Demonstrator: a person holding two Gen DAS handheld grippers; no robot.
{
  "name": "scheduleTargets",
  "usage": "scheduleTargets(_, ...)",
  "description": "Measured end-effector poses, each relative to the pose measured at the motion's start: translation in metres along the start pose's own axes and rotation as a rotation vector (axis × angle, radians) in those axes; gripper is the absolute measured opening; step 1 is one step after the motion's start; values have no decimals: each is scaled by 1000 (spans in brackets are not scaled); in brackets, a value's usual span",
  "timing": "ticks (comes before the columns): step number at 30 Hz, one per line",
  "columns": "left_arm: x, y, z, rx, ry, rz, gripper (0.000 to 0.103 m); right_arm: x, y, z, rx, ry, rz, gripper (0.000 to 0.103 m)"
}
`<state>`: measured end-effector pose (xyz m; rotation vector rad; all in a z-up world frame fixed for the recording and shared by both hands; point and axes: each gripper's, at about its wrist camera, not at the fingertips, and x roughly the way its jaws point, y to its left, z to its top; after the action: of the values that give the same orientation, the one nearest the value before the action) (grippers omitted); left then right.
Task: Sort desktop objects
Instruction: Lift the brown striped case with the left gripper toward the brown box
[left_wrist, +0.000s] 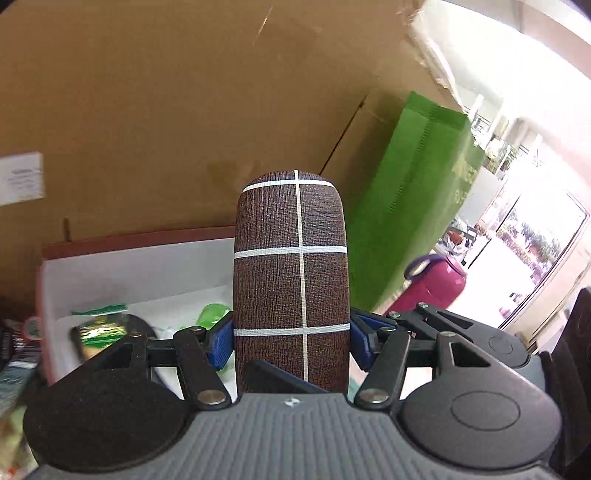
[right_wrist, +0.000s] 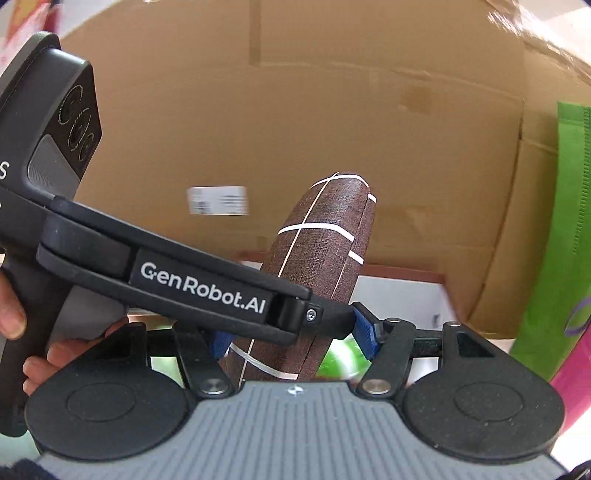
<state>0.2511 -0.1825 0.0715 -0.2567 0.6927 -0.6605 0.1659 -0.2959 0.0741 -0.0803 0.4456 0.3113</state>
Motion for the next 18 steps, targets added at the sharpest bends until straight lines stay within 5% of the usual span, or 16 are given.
scheduleTargets(10,102,17,22,-163,115,-34,63,72,-92,1,71,124,-50,63)
scheduleTargets(18,136,19,14,-158,214,-1,69,112,-114,-14,-34,223,-94,60)
